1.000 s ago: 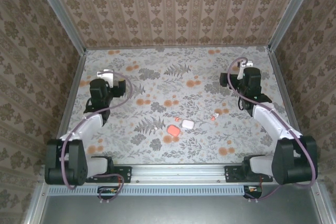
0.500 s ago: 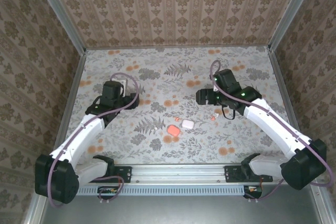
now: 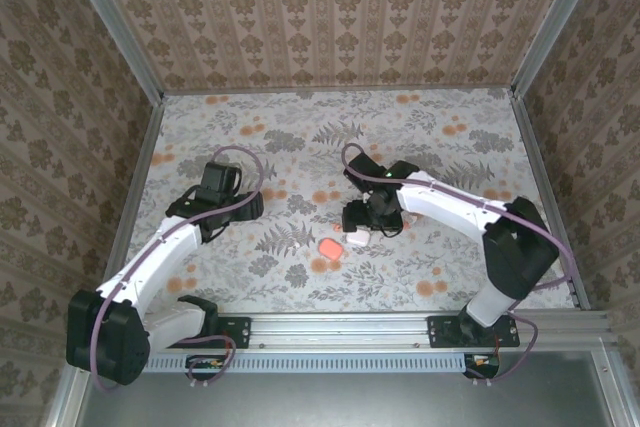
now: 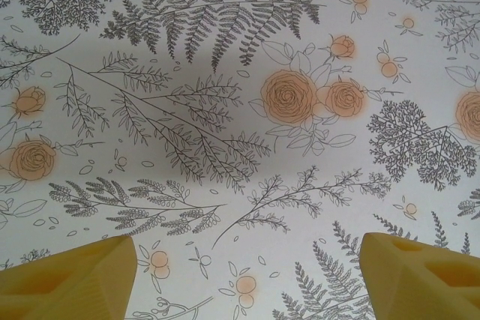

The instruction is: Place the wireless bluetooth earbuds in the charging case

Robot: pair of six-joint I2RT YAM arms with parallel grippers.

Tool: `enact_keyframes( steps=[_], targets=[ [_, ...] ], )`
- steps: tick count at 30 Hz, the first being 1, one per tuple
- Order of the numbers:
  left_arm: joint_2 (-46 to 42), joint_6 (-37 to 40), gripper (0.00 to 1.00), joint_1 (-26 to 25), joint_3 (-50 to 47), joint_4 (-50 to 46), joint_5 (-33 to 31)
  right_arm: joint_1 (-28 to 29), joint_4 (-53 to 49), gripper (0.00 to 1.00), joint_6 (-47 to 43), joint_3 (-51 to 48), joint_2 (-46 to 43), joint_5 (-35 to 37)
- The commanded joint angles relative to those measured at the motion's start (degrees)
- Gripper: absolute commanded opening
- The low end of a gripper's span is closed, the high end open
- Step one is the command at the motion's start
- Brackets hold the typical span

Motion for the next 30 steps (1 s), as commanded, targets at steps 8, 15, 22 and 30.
enact_keyframes(
  steps=[8,15,22,30],
  targets=[
    [1.0,-1.0,0.79,-0.8,-0.5,0.1,-1.3,1.5,-2.1,0.80,2.0,6.4,10.4,-1.1],
    [0.7,-1.0,0.80,-1.0,-0.6,1.0,-1.1,1.6,-1.5,0.80,2.1,7.4,14.7,-1.0],
    [-0.2,-0.8,0.80,-1.1,-0.8,1.0,-1.7,1.8,-1.0,0.80,2.2,6.3,15.8,-1.0],
    [0.3,-0.8,0.80,-1.2,-1.1,1.6,-1.6,1.9,0.2,0.75,2.2,5.1,16.6,-1.0]
  ],
)
